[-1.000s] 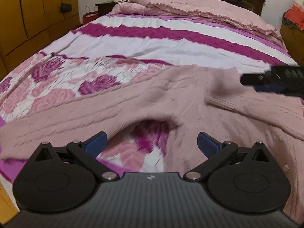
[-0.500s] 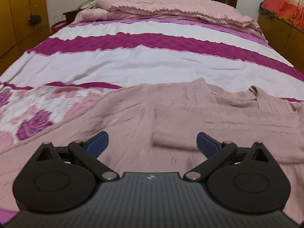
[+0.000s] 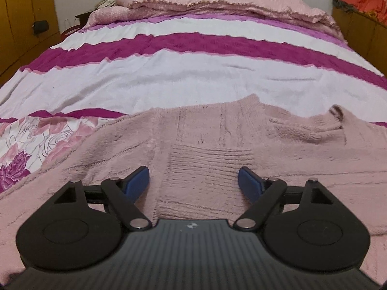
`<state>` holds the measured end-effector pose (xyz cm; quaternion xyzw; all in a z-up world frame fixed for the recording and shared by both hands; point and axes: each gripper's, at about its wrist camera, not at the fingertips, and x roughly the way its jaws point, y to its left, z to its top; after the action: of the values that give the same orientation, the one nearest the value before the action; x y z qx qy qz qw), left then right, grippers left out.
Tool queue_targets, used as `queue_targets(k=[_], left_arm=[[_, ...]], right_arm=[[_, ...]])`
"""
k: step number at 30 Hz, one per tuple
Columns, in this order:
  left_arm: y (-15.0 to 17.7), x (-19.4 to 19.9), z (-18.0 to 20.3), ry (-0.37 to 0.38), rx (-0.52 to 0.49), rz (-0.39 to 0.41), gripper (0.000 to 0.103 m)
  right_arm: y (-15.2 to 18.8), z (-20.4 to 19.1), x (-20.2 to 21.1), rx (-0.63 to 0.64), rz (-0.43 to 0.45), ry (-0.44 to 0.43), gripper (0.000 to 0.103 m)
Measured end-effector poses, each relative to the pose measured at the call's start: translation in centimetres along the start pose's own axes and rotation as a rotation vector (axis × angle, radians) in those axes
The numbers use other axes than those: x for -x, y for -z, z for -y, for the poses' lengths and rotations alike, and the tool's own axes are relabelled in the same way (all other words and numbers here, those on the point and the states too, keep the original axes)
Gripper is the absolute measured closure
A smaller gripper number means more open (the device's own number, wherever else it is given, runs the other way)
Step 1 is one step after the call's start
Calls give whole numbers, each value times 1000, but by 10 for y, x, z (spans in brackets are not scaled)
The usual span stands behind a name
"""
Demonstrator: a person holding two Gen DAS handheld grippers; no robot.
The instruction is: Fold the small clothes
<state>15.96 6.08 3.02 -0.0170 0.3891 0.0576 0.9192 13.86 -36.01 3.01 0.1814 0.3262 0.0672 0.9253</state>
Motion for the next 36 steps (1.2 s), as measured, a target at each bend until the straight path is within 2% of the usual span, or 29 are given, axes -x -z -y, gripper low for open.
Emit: queue_targets(k=[6,7,8,9,10,11,16,18,20,24,31,36], left_arm=[[5,-8,7,-32,15,26,17],[6,-8,7,-31,16,33,20],[6,-7,7,-15,18,37,27],[7,-5,7,18,22,48,48],[8,-2,8,30,18,61,75],[7,2,11,35,1,73,87],[7,32,11,16,-4,149,90],[9,38,6,-25,-4,159,90],[11,38,-1,-59,-8,150,90],[14,28,-11,-22,8,94,90],[20,23,-6,-31,-25,100,89],[21,24,-12,-19,-2,93,89]], right_arm=[[3,-4,-3,38,4,-18,40],[3,-5,-3,39,5,-19,40],[3,-5,-3,38,6,-19,40],[3,-5,-3,35,8,-21,40],[3,-4,-3,33,10,-23,40],[3,-4,-3,32,12,-26,40],[2,-6,0,35,27,-42,39],[0,-8,0,32,36,-53,39],[-2,-8,-2,30,40,-56,39],[-4,-11,-11,18,33,-73,39],[-13,-11,-34,-70,22,-115,40],[-16,1,-52,-187,1,-216,40]])
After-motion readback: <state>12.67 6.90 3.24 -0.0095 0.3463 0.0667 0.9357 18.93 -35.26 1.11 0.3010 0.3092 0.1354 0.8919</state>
